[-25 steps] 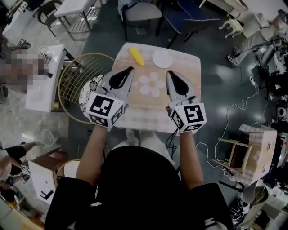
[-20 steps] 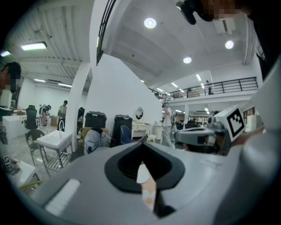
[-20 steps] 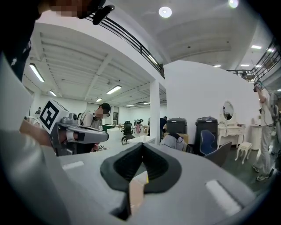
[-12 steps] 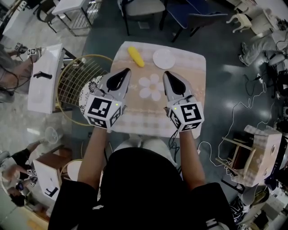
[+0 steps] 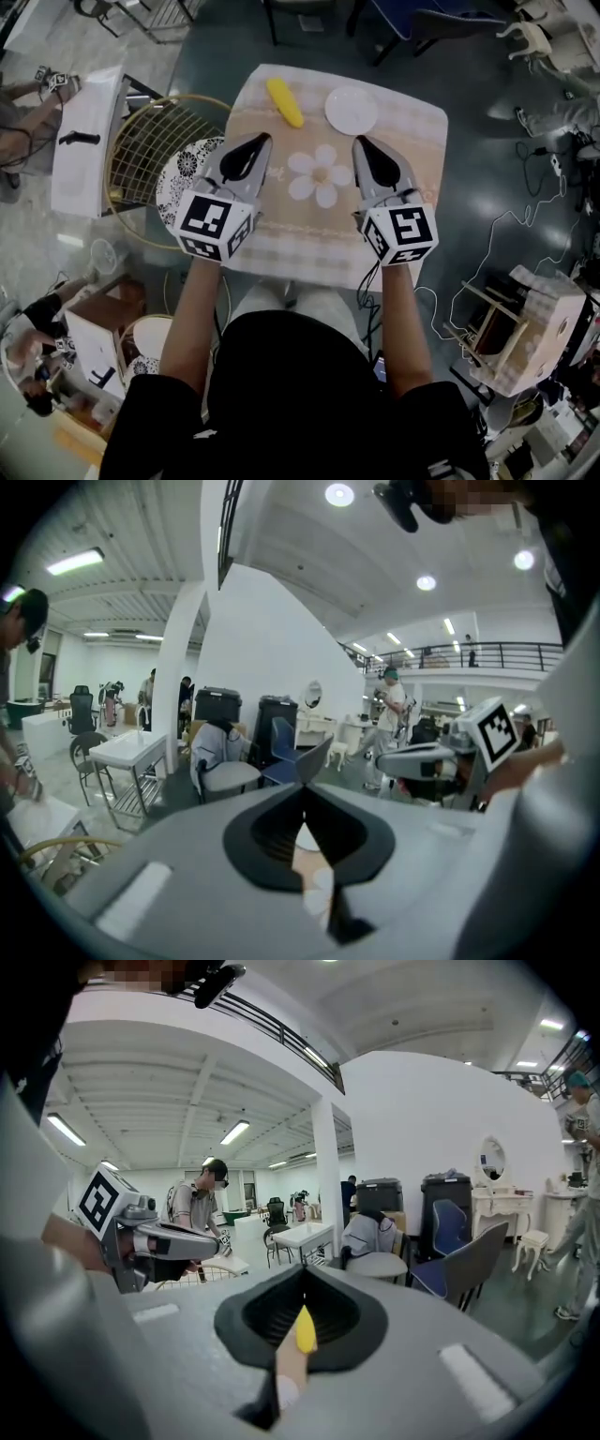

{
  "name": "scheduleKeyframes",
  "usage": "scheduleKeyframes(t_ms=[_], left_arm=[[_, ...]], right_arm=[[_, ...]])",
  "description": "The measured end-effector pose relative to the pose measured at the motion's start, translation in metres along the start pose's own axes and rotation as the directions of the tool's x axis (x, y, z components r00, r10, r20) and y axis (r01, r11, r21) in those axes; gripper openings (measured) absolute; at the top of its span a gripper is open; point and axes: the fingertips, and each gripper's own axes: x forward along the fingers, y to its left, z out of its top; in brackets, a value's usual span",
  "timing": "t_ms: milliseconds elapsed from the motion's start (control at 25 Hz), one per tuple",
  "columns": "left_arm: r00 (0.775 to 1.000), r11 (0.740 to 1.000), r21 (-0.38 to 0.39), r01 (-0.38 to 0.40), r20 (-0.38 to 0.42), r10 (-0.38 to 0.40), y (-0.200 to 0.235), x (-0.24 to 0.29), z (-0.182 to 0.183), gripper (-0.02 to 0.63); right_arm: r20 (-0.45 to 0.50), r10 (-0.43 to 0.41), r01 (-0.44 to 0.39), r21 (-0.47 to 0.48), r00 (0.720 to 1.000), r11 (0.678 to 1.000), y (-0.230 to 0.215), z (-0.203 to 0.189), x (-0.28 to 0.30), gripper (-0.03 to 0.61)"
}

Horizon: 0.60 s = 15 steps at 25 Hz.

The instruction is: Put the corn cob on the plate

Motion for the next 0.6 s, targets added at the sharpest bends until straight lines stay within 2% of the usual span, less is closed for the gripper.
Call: scheduleKeyframes(t_ms=[320,600], left_arm=[[0.999,1.000,-0.011,-0.027,-0.044,0.026,0.012,0.025,-0.027,0.003],[0.997,0.997,-0.062,-0.054,-0.066,0.050,0.022,0.033,-0.047,0.003]], right_arm=[[-0.047,0.058,-0.059,-0.016,0.997,0.998,-0.008,-0.025,0.051,0.002],[-0.072,0.092,-0.092,0.006,0.993,0.996,-0.003,-0.043,0.081,0.002]])
